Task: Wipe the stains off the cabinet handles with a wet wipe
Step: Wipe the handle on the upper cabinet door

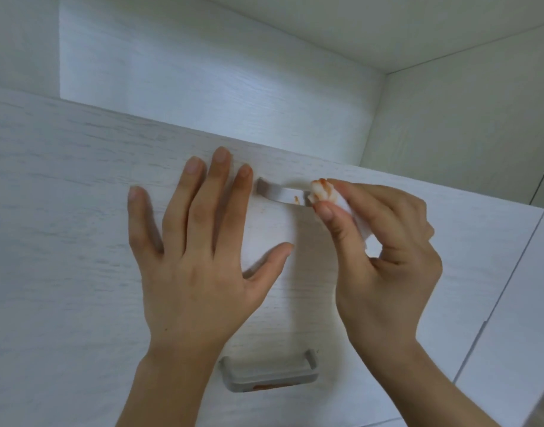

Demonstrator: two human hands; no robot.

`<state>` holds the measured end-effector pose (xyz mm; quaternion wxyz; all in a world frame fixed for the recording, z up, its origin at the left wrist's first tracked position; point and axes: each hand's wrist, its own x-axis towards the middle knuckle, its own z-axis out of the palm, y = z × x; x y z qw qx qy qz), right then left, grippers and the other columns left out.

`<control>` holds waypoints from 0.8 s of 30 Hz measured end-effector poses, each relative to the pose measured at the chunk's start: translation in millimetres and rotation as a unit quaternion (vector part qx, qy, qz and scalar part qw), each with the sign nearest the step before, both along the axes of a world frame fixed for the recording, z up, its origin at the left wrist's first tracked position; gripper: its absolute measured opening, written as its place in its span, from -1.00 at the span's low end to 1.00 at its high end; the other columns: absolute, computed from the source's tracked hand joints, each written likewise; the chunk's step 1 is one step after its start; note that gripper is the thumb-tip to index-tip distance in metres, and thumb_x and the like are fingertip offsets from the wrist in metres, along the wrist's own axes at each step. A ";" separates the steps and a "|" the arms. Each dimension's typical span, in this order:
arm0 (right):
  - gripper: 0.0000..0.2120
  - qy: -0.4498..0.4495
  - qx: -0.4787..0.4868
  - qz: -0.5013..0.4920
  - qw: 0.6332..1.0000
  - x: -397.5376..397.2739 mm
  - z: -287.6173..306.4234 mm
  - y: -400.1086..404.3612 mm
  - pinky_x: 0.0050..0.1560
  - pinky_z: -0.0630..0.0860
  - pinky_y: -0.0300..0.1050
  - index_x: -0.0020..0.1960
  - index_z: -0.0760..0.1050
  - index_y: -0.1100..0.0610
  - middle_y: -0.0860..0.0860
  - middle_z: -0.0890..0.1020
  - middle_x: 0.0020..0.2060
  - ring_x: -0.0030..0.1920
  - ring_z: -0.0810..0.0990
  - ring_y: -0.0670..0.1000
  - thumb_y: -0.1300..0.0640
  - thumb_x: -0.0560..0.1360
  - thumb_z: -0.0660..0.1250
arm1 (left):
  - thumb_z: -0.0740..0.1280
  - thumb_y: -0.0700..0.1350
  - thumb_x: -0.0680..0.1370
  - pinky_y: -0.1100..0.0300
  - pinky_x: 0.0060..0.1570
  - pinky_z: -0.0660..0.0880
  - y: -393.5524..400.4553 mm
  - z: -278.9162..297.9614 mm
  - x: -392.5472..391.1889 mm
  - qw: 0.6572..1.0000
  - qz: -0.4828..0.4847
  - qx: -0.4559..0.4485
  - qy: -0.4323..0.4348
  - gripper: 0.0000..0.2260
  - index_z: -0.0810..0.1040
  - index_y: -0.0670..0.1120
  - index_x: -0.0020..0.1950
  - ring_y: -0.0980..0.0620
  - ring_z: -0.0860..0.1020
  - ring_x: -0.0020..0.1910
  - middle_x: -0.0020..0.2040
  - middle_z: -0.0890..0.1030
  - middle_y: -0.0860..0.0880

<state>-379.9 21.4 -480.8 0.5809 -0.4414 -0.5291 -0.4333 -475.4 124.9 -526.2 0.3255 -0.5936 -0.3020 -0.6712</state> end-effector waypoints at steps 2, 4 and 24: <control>-0.87 -0.009 -0.008 0.021 1.000 -5.0 3.1 5.0 -0.01 0.46 0.03 0.02 0.59 0.02 -0.15 0.60 -0.11 -0.04 0.54 -0.05 0.12 0.48 0.38 | 0.28 0.27 0.51 -0.25 0.37 0.13 1.1 -0.6 -1.1 1.000 -0.003 0.001 -0.004 -0.37 0.41 -0.17 0.39 -0.11 0.31 0.41 0.39 0.41 -0.16; -0.88 -0.018 -0.010 0.019 1.000 -4.9 4.8 6.2 -0.02 0.47 -0.12 0.01 0.62 0.08 -0.11 0.61 -0.11 -0.06 0.54 -0.03 0.15 0.48 0.40 | 0.27 0.27 0.51 -0.25 0.37 0.14 1.6 -0.7 -1.2 1.000 -0.005 0.000 -0.007 -0.37 0.41 -0.17 0.39 -0.11 0.32 0.40 0.39 0.41 -0.15; -0.86 0.007 -0.023 0.007 1.000 -15.3 5.1 7.5 0.07 0.41 0.14 0.03 0.53 -0.10 -0.29 0.52 -0.10 -0.02 0.47 -0.23 0.06 0.48 0.34 | 0.28 0.25 0.51 -0.24 0.39 0.14 1.7 0.7 0.1 1.000 -0.016 -0.005 -0.007 -0.39 0.42 -0.14 0.40 -0.09 0.34 0.40 0.40 0.40 -0.13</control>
